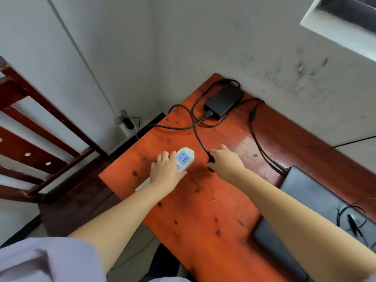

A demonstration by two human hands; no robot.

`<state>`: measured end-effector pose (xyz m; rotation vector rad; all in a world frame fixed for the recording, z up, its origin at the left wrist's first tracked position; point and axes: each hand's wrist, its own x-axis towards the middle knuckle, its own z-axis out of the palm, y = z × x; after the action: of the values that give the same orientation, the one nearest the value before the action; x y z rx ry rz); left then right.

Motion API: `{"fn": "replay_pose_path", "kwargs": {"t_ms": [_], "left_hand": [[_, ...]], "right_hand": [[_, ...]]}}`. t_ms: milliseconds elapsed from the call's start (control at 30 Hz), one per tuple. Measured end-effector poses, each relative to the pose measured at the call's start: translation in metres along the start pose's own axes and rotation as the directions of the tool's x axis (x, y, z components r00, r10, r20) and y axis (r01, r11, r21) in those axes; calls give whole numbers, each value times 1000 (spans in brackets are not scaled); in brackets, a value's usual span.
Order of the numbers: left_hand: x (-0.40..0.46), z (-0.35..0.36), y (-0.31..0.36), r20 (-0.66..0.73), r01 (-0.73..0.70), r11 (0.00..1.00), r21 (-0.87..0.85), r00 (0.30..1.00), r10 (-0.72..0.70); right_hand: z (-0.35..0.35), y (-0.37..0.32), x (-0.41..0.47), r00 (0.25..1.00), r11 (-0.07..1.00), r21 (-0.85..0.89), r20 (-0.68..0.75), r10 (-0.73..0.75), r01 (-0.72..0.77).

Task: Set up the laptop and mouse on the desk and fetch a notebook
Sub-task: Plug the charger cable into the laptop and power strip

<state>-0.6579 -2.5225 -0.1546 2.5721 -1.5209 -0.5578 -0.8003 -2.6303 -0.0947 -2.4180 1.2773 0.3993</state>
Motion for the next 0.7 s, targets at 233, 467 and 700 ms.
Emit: {"fn": "replay_pose_path", "kwargs": {"t_ms": [233, 467, 700], "left_hand": [[0, 4, -3, -2, 39, 993, -115, 999, -39], [0, 8, -5, -52, 52, 981, -189, 997, -63], [1, 9, -5, -67, 45, 984, -173, 996, -57]], "right_hand": [[-31, -19, 21, 990, 875, 463, -58, -132, 144], [-24, -27, 37, 970, 875, 432, -2, -244, 221], [-27, -31, 41, 938, 887, 326, 1, -347, 328]]}}
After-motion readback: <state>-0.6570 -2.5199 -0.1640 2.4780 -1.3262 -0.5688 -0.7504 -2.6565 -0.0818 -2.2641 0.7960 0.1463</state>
